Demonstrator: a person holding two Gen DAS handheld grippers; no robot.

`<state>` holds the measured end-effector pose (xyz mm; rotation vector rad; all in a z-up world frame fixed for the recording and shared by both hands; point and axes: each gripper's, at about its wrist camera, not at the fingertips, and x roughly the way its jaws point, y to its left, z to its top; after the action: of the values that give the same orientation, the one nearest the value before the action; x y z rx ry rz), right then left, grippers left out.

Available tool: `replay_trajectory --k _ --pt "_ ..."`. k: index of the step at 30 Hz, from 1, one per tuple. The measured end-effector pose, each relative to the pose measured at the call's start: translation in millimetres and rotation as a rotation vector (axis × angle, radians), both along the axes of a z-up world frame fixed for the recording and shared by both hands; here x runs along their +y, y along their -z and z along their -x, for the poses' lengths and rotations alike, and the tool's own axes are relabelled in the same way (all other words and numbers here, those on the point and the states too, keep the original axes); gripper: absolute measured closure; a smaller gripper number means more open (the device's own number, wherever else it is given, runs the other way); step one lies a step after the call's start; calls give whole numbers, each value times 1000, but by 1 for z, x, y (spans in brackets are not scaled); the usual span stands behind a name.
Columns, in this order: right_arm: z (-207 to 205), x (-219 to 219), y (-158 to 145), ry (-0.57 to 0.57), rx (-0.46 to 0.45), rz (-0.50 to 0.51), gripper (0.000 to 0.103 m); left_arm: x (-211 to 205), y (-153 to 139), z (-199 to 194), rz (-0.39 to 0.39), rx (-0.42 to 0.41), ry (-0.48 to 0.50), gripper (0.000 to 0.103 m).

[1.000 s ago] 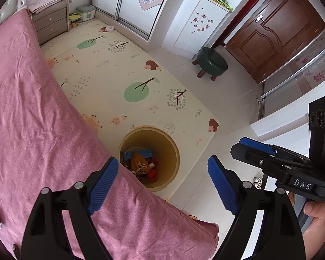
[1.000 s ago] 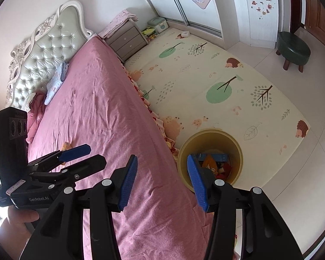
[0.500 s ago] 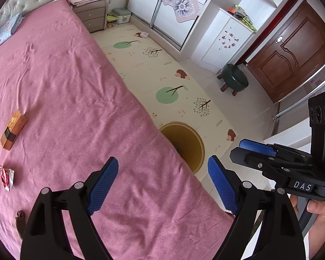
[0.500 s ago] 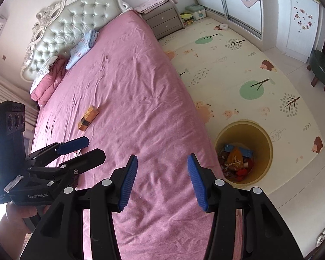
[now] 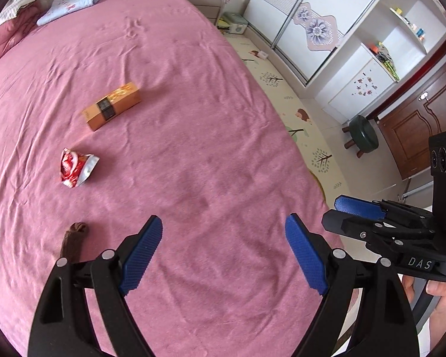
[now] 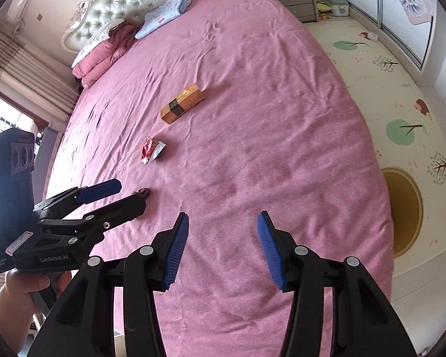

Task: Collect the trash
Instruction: 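Turn both open tools back to the remaining items on the bed, then grasp the brown sock with the left tool while the right grasps the red snack bag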

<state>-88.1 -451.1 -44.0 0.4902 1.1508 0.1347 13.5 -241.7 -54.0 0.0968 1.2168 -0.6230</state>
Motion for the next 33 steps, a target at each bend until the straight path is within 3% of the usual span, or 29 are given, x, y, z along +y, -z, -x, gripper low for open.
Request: replay_trajectory --k 7,14,33 --pt "-28 75 15 -99 17 -17 55 78 17 -11 -38 7 -92 19" --pt "-56 125 32 -173 35 -13 55 132 41 -26 -81 26 -149 18" --pt "-134 170 90 -290 76 25 55 168 140 -74 -148 85 -180 18"
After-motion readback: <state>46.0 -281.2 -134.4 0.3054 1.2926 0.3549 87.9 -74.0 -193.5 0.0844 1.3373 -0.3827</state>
